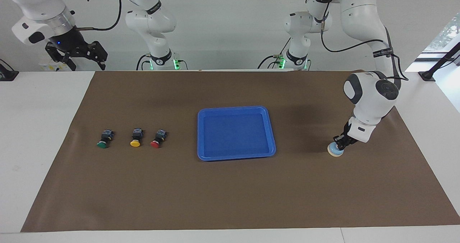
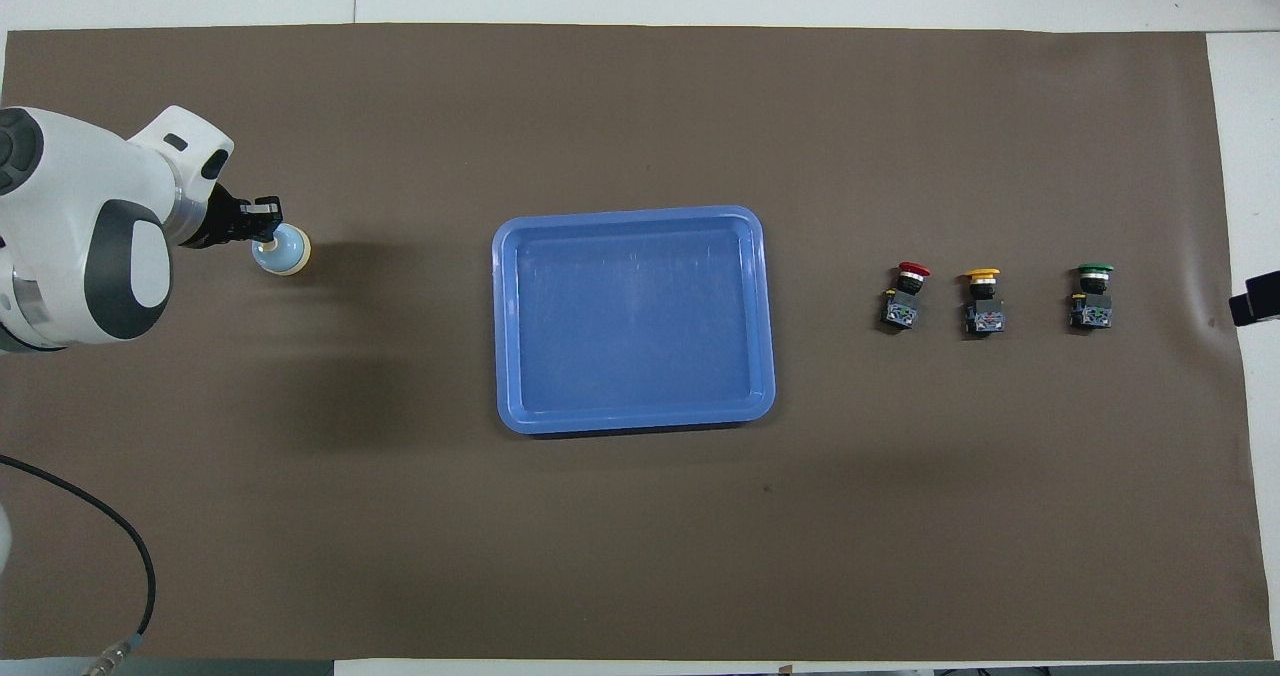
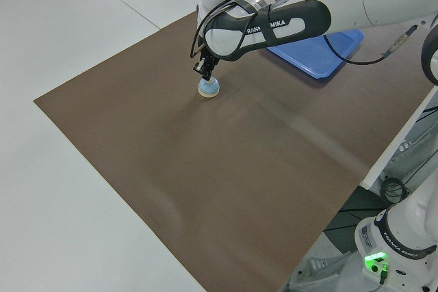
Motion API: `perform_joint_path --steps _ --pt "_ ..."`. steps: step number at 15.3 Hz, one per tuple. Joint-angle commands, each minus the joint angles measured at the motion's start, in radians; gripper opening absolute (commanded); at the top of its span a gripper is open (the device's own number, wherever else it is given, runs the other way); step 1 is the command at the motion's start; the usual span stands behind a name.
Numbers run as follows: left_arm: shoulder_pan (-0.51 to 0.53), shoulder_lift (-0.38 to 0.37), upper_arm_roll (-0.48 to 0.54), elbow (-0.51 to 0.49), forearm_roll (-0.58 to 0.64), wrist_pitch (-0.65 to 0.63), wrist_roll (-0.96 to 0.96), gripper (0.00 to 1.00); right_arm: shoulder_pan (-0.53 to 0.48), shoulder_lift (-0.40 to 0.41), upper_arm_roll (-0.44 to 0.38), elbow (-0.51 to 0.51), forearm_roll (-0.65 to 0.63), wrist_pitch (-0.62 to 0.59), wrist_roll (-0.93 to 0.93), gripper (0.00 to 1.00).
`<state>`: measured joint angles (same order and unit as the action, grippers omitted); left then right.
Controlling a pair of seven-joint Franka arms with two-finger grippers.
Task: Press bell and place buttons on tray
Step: 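Lower the left gripper onto the white bell and press it, then lift the left gripper off the bell and draw it back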
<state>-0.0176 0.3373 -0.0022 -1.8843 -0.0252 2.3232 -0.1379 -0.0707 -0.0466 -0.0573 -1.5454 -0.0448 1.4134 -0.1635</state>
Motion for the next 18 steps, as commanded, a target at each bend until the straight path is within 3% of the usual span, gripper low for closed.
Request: perform_joint_path --steps 1,4,7,8,10,13,14,18 --pt "-0.019 0.006 0.008 -0.052 -0.002 0.079 -0.029 0.00 0.002 -0.024 -0.003 -0.025 0.019 0.004 -0.007 1.00" --pt "-0.016 -0.004 0.010 -0.030 -0.004 0.035 -0.026 0.00 0.002 -0.024 -0.004 -0.025 0.019 0.004 -0.007 1.00" --pt "-0.001 -0.099 0.013 -0.003 -0.002 -0.124 -0.020 0.00 0.002 -0.024 -0.003 -0.025 0.019 0.004 -0.007 1.00" --pt "0.004 -0.150 0.013 -0.001 -0.002 -0.177 -0.019 0.07 0.002 -0.024 -0.004 -0.025 0.019 0.004 -0.007 1.00" --pt "0.007 -0.237 0.013 0.013 -0.002 -0.263 -0.017 0.50 0.002 -0.024 -0.003 -0.025 0.019 0.004 -0.007 1.00" --pt "0.007 -0.316 0.013 0.088 -0.004 -0.433 -0.016 0.91 -0.009 -0.024 -0.004 -0.025 0.017 -0.010 -0.013 1.00" --pt "0.007 -0.331 0.013 0.106 -0.004 -0.477 -0.017 1.00 -0.012 -0.026 -0.007 -0.025 0.017 -0.011 -0.013 1.00" --pt "0.005 -0.399 0.014 0.137 -0.007 -0.611 -0.016 1.00 -0.012 -0.026 -0.009 -0.025 0.016 -0.014 -0.011 1.00"
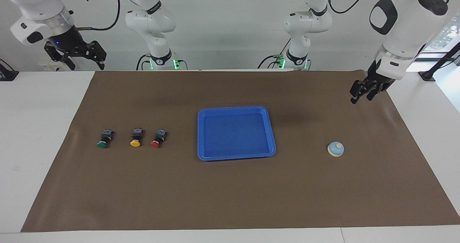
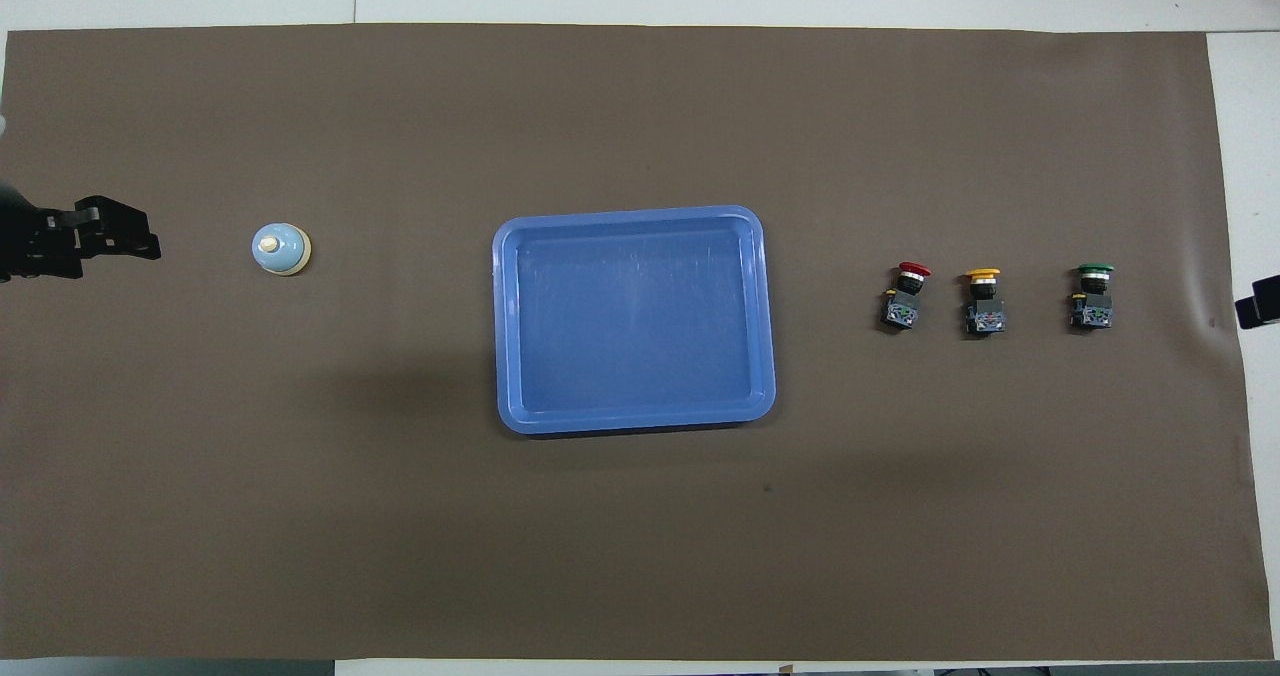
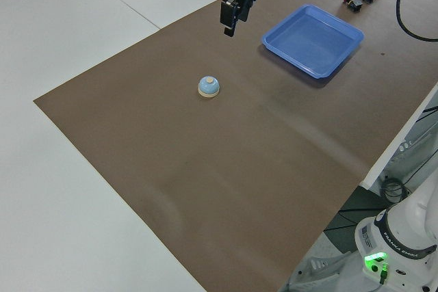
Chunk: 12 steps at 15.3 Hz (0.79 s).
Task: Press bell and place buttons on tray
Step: 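Lift the left gripper off the bell and draw it back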
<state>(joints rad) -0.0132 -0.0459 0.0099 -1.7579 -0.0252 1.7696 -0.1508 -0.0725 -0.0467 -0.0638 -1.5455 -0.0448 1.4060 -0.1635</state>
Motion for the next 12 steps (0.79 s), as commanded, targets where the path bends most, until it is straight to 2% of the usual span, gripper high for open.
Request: perform_joint_path --steps 1,3,8,10,12 --pt "0.001 -0.032 0.002 0.011 -0.007 -0.082 -0.003 1.00 -0.009 -0.025 -0.002 -0.025 0.016 -0.015 -0.010 1.00" --pt "0.001 -0.057 0.002 0.008 -0.010 -0.122 -0.003 1.00 -0.009 -0.027 -0.002 -0.025 0.016 -0.018 -0.010 1.00" --pt "-0.010 -0.060 -0.002 0.009 -0.009 -0.168 -0.003 1.00 0.005 -0.038 0.002 -0.042 0.016 -0.019 -0.007 1.00" --pt "-0.010 -0.052 -0.004 0.035 -0.007 -0.173 -0.001 1.00 0.007 -0.056 0.004 -0.083 0.016 0.004 0.002 1.00" --pt "-0.011 -0.046 -0.004 0.051 -0.007 -0.176 0.000 1.00 0.031 -0.091 0.009 -0.171 0.016 0.078 0.071 1.00"
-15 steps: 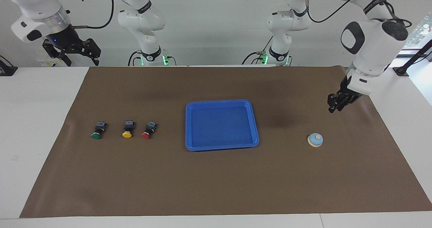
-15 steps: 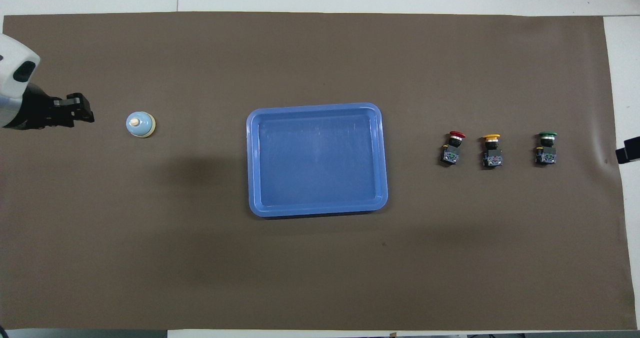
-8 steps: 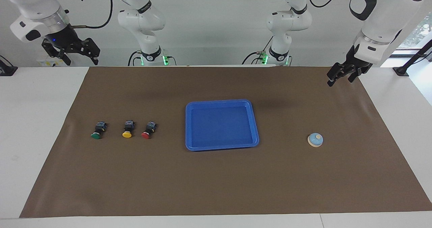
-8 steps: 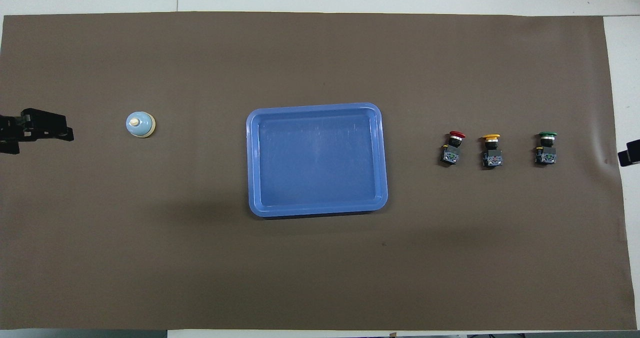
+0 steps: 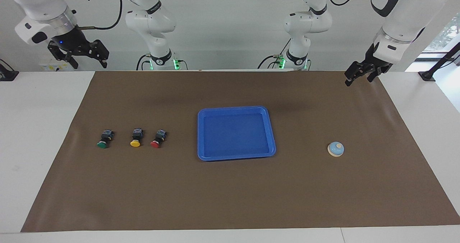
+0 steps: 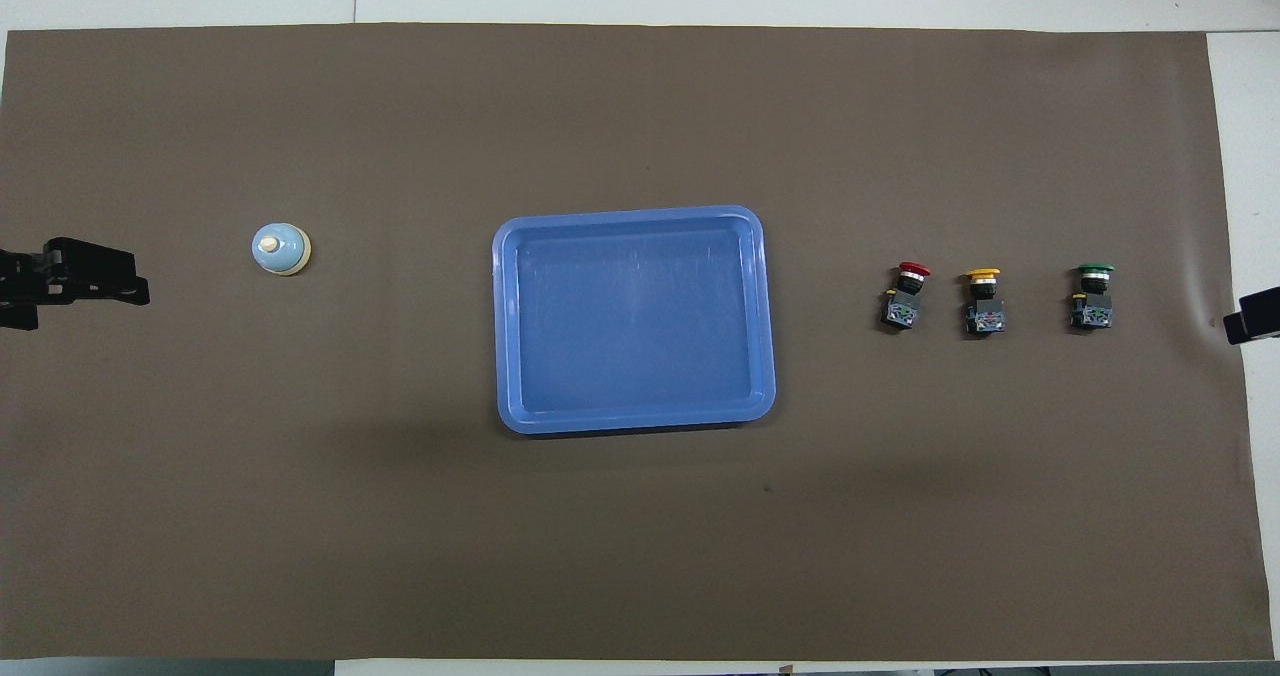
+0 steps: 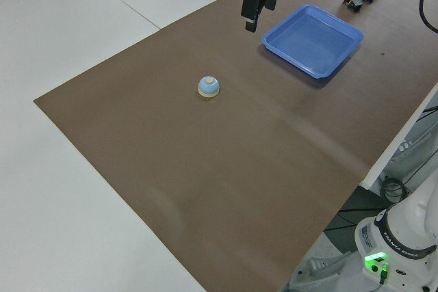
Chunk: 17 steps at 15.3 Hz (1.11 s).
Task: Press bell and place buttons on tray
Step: 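Lift the left gripper off the bell and draw it back, then reach the right gripper to the red button and grasp it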
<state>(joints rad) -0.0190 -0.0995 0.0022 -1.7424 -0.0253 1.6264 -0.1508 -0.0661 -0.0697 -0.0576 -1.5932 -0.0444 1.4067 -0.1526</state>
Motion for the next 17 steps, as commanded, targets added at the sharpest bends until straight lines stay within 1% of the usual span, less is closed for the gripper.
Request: perform_joint_path --steps 1,2,4,7,8,11,13,15,17 --pt "-0.007 0.007 0.004 0.037 -0.007 -0.046 0.010 1.00 0.040 -0.087 0.002 -0.180 0.015 0.139 0.100 1.00" --pt "-0.006 0.006 0.004 0.034 -0.008 -0.055 0.040 1.00 0.055 -0.100 0.004 -0.227 0.015 0.182 0.129 1.00" --pt "-0.002 0.004 0.004 0.032 -0.008 -0.057 0.059 1.00 0.089 -0.104 0.005 -0.296 0.015 0.228 0.197 1.00" --pt "-0.004 0.000 0.006 0.023 -0.008 -0.056 0.062 1.00 0.146 -0.101 0.005 -0.417 0.015 0.381 0.286 1.00" --pt "-0.004 0.000 0.006 0.021 -0.008 -0.053 0.071 1.00 0.155 -0.096 0.005 -0.445 0.015 0.411 0.321 1.00" --pt "-0.006 0.000 0.007 0.018 -0.008 -0.046 0.183 1.00 0.183 -0.015 0.005 -0.453 0.017 0.501 0.404 1.00" --pt "-0.004 0.000 0.007 0.018 -0.008 -0.049 0.186 1.00 0.193 0.037 0.005 -0.456 0.018 0.567 0.425 1.00" --pt "-0.004 -0.002 0.007 0.017 -0.008 -0.052 0.186 1.00 0.203 0.068 0.005 -0.476 0.018 0.626 0.442 1.00" --pt "-0.004 -0.002 0.007 0.014 -0.008 -0.043 0.185 1.00 0.204 0.085 0.005 -0.522 0.020 0.717 0.442 1.00"
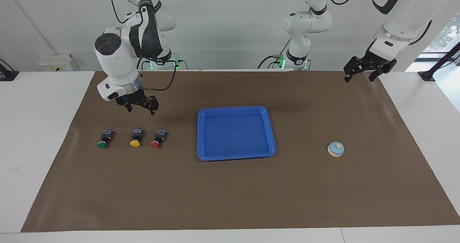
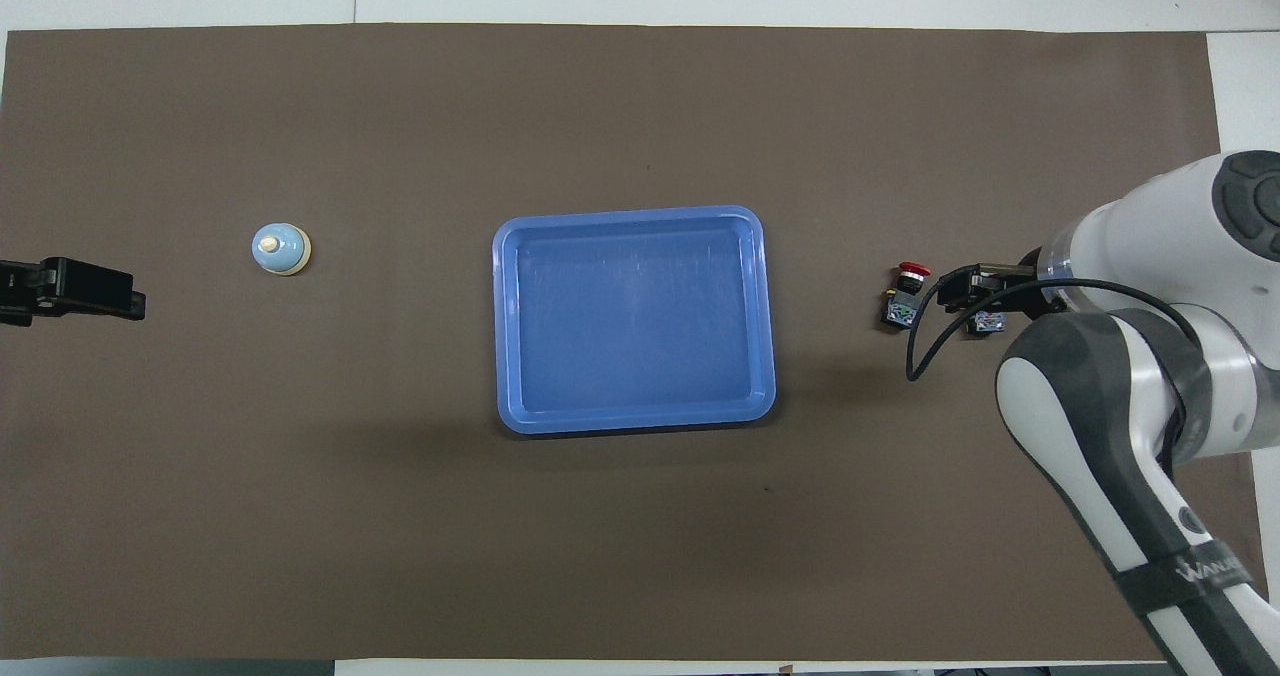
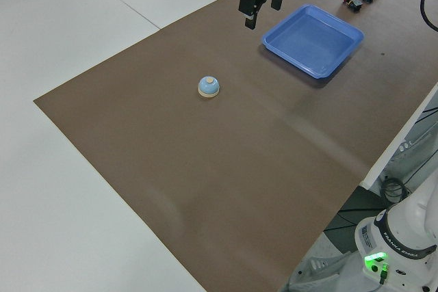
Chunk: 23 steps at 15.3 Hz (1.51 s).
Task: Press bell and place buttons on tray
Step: 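Reach the right gripper to the red button and grasp it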
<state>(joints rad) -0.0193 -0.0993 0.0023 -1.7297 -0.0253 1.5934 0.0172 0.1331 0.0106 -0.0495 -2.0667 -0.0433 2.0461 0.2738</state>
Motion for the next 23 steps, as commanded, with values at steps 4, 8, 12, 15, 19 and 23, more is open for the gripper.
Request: perform_joint_path --steps 4,8,12,15,19,23 --pt "-0.004 -0.002 0.007 0.002 -0.008 -0.013 0.012 1.00 0.031 0.052 -0.001 -0.088 0.019 0.213 0.071 1.00" --pt "-0.001 -0.002 0.007 0.002 -0.008 -0.013 0.012 1.00 0.046 0.075 -0.001 -0.151 0.019 0.331 0.102 1.00" --pt "-0.001 -0.002 0.007 0.002 -0.008 -0.013 0.012 1.00 0.048 0.107 -0.001 -0.159 0.019 0.367 0.117 1.00" --pt "-0.001 -0.002 0.007 0.002 -0.008 -0.013 0.012 1.00 0.048 0.130 -0.001 -0.180 0.019 0.413 0.117 1.00" --pt "-0.001 -0.002 0.007 0.002 -0.008 -0.013 0.012 1.00 0.048 0.157 -0.001 -0.197 0.019 0.470 0.119 1.00" --pt "-0.001 -0.002 0.007 0.002 -0.008 -0.013 0.012 1.00 0.062 0.189 -0.001 -0.197 0.019 0.509 0.122 0.91"
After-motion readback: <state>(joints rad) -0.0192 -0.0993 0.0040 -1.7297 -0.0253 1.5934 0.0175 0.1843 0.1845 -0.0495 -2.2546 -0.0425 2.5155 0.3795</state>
